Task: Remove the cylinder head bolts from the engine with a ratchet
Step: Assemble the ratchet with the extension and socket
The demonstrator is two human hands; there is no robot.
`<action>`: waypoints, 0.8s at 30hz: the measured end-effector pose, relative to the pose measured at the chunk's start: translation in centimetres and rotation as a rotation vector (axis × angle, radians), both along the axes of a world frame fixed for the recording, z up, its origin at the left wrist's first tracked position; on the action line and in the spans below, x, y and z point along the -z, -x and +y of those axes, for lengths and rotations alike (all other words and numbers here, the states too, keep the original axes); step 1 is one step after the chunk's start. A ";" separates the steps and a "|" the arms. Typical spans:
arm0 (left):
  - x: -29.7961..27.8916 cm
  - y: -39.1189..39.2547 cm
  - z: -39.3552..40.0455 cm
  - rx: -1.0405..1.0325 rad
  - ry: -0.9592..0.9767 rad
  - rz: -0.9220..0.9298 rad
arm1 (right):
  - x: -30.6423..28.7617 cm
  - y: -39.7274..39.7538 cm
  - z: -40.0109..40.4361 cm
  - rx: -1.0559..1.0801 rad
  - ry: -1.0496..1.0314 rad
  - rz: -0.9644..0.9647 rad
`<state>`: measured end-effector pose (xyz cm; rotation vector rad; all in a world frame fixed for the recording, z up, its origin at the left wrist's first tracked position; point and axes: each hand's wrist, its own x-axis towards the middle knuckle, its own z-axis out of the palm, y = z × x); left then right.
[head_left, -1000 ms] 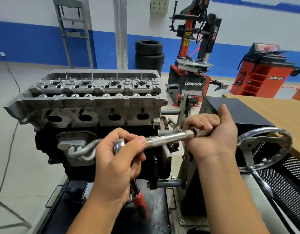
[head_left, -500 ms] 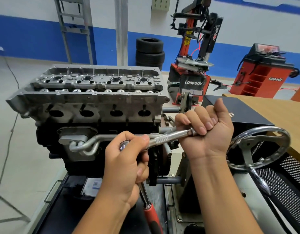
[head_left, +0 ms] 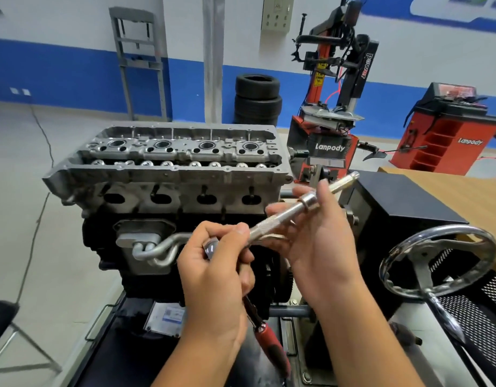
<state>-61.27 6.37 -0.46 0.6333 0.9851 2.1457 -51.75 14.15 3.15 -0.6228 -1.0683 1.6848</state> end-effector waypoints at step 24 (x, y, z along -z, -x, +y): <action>-17.8 3.2 5.6 0.251 -0.251 0.841 | -17.2 -7.2 -1.0 0.301 -1.186 -1.493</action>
